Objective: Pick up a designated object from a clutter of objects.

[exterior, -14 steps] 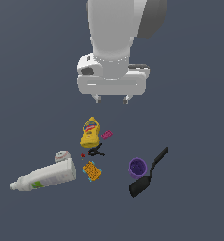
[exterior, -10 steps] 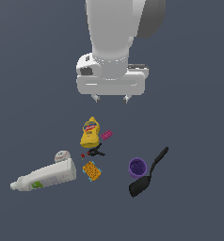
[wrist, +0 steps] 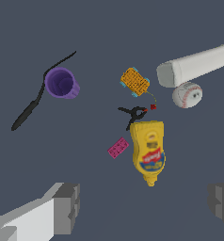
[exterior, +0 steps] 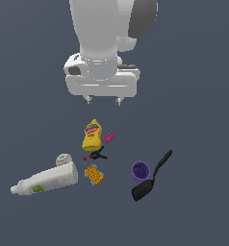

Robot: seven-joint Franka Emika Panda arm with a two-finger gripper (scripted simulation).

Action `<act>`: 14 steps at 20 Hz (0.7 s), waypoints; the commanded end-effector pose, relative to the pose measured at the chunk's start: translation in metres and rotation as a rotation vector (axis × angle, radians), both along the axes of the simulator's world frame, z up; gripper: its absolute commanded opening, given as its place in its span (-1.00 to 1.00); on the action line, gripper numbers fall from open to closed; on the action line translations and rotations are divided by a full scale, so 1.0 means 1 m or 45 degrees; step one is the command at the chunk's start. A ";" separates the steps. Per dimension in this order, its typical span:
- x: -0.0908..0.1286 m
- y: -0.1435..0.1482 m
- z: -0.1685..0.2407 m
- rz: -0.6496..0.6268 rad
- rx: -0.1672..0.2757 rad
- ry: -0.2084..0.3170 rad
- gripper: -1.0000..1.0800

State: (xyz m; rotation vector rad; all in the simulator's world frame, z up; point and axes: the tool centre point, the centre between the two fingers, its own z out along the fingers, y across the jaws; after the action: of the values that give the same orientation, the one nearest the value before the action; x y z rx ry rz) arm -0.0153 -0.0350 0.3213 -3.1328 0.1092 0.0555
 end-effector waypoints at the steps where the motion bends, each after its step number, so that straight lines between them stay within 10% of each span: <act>1: 0.000 0.001 -0.001 -0.001 0.000 0.000 0.92; 14: 0.004 0.003 -0.056 -0.201 0.001 -0.007 0.92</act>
State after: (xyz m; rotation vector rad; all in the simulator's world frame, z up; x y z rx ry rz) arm -0.0111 -0.0323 0.2749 -3.1161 0.3113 0.0471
